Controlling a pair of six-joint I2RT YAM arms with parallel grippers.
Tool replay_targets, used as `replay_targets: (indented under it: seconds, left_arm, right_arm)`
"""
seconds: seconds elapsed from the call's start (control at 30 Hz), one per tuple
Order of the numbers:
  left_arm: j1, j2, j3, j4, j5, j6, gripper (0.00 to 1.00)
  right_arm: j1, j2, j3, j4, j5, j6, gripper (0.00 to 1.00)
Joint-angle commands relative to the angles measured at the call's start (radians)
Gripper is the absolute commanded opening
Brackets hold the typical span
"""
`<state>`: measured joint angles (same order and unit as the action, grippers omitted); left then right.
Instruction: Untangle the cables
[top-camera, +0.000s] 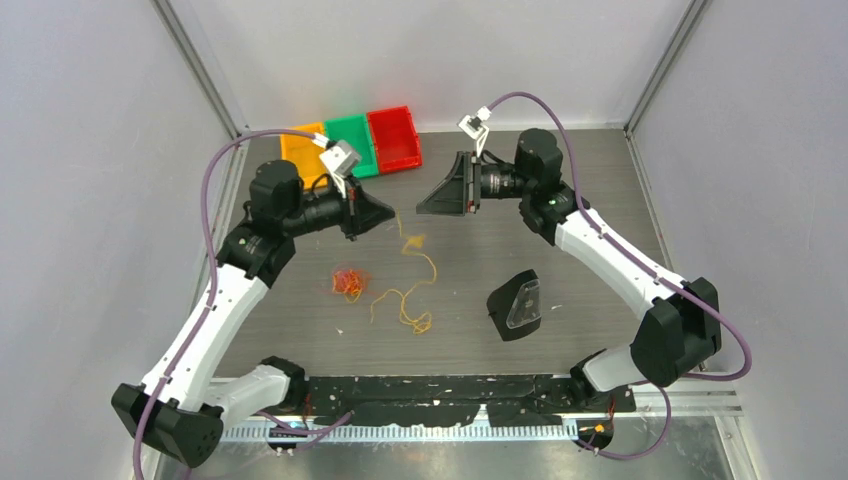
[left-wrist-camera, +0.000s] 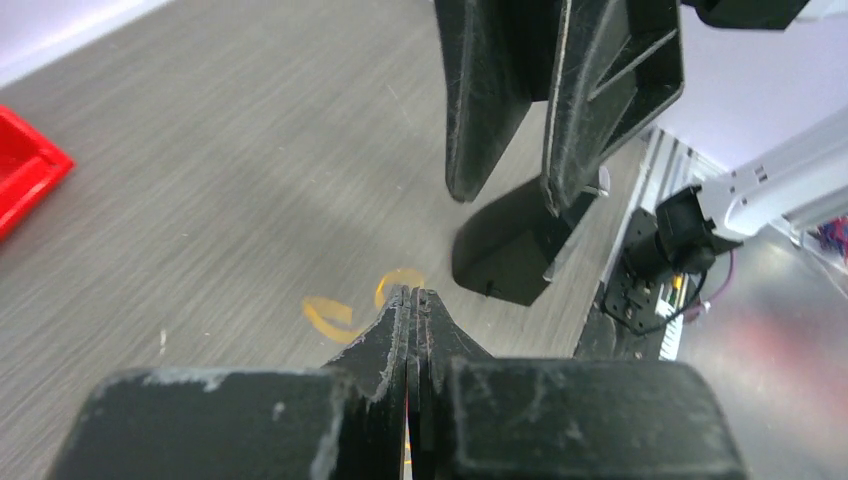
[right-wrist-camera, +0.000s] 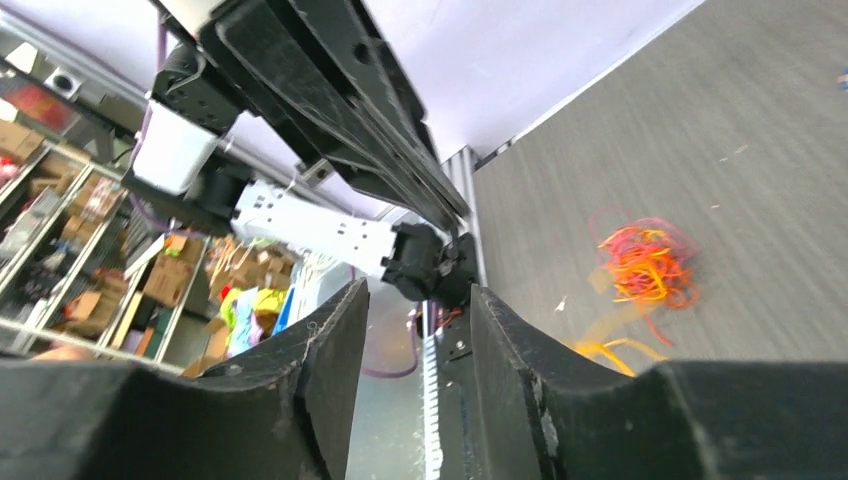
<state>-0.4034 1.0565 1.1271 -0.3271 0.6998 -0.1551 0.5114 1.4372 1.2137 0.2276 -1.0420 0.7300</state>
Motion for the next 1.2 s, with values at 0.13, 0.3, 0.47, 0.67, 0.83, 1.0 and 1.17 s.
replay_targets:
  seconds: [0.13, 0.3, 0.47, 0.67, 0.83, 1.0, 1.17]
  left_arm:
    - [0.065, 0.004, 0.103, -0.108, 0.018, 0.034, 0.14]
    - [0.008, 0.123, 0.156, -0.516, -0.036, 0.46, 0.91]
    - [-0.162, 0.13, -0.019, -0.515, -0.216, 0.81, 1.0]
    - [-0.41, 0.131, -0.237, -0.221, -0.461, 0.931, 1.0]
    - [-0.584, 0.228, -0.288, -0.111, -0.543, 0.982, 0.99]
    - [-0.682, 0.318, -0.354, 0.065, -0.681, 1.01, 1.0]
    - [-0.664, 0.418, -0.352, 0.156, -0.831, 1.008, 0.99]
  right_arm:
    - [-0.086, -0.037, 0.029, -0.012, 0.036, -0.044, 0.34]
    - [-0.124, -0.049, 0.086, -0.401, 0.095, -0.311, 0.59]
    - [-0.229, -0.074, 0.088, -0.585, 0.105, -0.468, 0.83]
    - [-0.269, -0.091, 0.142, -0.918, 0.3, -0.759, 0.89]
    - [-0.269, -0.063, 0.148, -0.954, 0.346, -0.79, 0.88]
    - [-0.269, 0.009, 0.18, -0.934, 0.343, -0.762, 0.84]
    - [-0.269, 0.053, 0.192, -0.905, 0.312, -0.732, 0.83]
